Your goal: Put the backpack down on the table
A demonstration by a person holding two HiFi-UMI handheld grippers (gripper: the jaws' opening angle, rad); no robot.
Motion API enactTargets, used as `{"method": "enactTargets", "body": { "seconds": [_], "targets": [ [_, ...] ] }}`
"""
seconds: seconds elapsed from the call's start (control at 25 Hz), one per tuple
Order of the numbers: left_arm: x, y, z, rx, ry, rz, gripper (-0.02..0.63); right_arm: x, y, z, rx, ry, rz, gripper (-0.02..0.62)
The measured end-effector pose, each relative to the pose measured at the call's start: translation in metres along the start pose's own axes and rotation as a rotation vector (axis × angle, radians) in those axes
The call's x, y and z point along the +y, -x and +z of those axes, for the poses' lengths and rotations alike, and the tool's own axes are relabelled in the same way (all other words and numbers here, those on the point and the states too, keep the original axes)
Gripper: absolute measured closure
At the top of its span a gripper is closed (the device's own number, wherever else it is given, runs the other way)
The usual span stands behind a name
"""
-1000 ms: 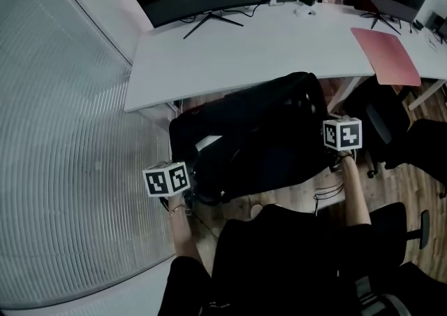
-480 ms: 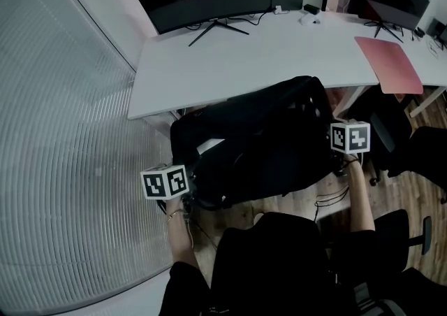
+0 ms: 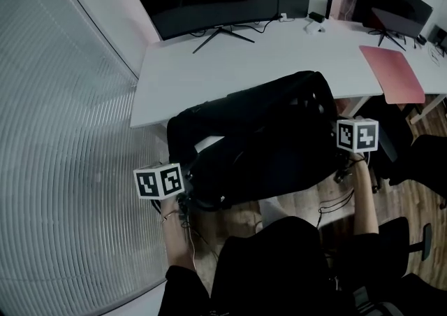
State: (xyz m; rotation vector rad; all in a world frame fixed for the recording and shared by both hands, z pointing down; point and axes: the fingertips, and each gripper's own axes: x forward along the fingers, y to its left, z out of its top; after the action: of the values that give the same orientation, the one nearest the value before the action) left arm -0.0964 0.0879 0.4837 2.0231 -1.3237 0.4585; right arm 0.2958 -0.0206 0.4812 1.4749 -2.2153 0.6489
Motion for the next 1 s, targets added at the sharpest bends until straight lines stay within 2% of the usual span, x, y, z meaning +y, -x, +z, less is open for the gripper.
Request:
{"method": "enactTargets", "body": {
  "seconds": [0.64, 1.0],
  "targets": [
    [0.054, -0.036, 0.094, 0.004, 0.037, 0.001, 0.482, 0.007, -0.085, 0.095, 0.031, -0.012, 0.052, 0.555],
    [0.088, -0.058, 0.154, -0.031, 0.056, 0.008, 0.482, 0.01, -0.145, 0.16, 0.022, 0.009, 0.097, 0.555]
  ]
}}
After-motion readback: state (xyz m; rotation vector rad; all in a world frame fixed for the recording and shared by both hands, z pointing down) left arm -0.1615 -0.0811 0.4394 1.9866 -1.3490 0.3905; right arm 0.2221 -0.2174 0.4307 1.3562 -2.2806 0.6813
